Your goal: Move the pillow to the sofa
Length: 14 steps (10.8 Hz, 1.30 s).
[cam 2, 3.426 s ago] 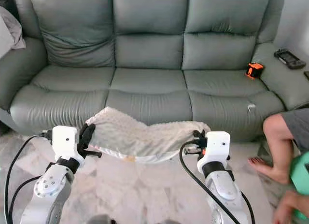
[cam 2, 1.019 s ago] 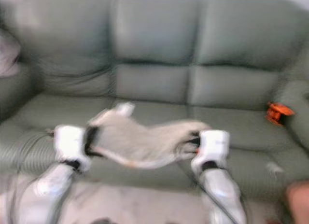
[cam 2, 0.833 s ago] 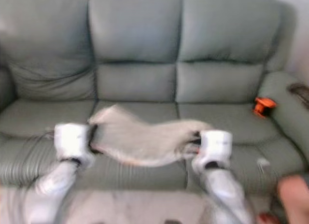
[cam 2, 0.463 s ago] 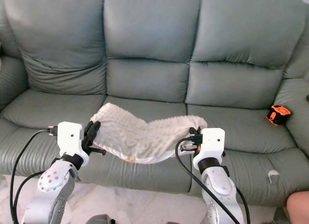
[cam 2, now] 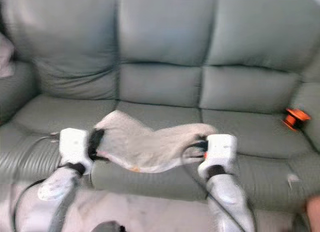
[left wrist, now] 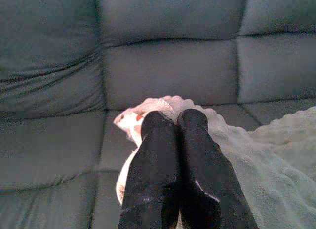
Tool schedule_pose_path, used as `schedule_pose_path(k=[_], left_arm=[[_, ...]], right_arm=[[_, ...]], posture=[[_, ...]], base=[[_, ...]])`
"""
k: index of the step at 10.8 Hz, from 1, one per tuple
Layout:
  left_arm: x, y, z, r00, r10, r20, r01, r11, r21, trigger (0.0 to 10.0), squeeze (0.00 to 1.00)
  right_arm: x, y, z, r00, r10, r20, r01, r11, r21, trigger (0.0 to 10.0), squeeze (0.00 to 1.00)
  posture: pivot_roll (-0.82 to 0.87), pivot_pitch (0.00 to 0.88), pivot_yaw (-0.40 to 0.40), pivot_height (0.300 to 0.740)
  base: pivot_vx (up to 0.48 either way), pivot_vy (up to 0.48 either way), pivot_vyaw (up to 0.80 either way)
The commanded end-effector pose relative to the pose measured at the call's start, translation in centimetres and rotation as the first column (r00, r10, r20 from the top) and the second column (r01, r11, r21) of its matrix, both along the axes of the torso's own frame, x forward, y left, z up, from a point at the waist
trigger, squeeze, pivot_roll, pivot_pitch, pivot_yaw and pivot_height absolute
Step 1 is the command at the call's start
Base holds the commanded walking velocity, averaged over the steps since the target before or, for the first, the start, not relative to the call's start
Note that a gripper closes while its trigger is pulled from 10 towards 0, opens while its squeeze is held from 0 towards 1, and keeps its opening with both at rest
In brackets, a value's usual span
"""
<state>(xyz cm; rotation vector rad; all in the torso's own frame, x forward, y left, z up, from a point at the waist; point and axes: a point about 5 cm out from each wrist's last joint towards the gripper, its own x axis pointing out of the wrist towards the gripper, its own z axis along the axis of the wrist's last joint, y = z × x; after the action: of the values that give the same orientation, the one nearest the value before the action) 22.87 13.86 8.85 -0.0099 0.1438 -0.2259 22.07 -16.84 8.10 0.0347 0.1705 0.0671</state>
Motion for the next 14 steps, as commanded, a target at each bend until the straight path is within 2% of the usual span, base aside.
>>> schedule_pose_path(k=[1,10,14], left_arm=[[0.15,-0.84,0.70,0.999,-0.030,0.029,0.030,0.999,-0.009,10.0,0.00],[0.04,-0.99,1.05,0.997,-0.046,0.059,0.048,0.999,-0.022,10.0,0.00],[0.10,-1.15,1.22,0.995,-0.063,0.072,0.065,0.997,-0.030,10.0,0.00]], right_arm=[[0.15,-0.49,0.45,1.000,-0.012,0.019,0.012,1.000,-0.010,10.0,0.00],[0.07,-0.56,0.39,1.000,-0.006,0.018,0.006,1.000,-0.018,10.0,0.00],[0.25,-0.53,0.48,1.000,0.000,0.022,0.001,1.000,-0.023,10.0,0.00]], posture=[[-0.02,0.000,-0.001,0.740],[-0.03,0.000,-0.004,0.740],[-0.03,0.000,-0.007,0.740]], base=[[0.000,0.000,0.00],[0.000,0.000,0.00],[0.293,0.000,0.00]])
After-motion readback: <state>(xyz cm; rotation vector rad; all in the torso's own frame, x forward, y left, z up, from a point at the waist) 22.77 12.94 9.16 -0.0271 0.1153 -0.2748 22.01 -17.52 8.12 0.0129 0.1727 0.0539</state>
